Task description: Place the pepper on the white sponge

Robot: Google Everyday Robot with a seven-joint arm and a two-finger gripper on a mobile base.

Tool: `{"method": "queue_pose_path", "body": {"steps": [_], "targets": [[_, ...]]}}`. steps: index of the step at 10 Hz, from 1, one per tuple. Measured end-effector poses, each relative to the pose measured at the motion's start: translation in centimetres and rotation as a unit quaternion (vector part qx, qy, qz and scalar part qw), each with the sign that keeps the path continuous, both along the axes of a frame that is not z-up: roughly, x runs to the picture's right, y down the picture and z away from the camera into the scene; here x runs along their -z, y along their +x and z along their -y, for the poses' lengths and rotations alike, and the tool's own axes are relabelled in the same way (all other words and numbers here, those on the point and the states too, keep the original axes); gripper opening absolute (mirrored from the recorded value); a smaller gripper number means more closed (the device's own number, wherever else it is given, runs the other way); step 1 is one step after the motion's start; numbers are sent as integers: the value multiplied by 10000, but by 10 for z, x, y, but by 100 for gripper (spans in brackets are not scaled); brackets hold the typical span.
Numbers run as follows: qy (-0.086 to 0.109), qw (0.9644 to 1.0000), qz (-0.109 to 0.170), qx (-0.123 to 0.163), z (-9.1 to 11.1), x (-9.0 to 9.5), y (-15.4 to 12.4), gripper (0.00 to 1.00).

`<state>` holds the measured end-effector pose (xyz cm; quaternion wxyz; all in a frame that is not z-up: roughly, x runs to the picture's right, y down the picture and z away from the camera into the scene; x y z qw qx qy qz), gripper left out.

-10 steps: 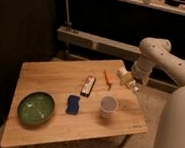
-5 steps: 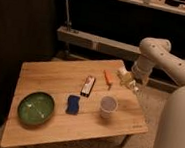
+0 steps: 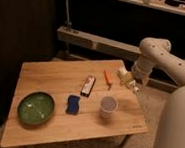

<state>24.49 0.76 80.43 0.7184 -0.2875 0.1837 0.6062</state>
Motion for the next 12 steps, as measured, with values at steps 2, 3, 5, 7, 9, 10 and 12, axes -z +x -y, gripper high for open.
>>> {"method": "queue_pose_path", "body": {"steps": [2, 3, 5, 7, 9, 10, 12], "targets": [[0, 10000, 0, 0, 0, 0, 0, 80], [0, 10000, 0, 0, 0, 0, 0, 80], [1, 10000, 1, 1, 0, 0, 0, 80], [184, 9997, 156, 103, 10, -2, -5, 80], [430, 9972, 562, 252, 31, -12, -31, 80], [578, 9946, 814, 272, 41, -19, -47, 80], [1044, 9862, 1245, 320, 56, -32, -72, 80]]}}
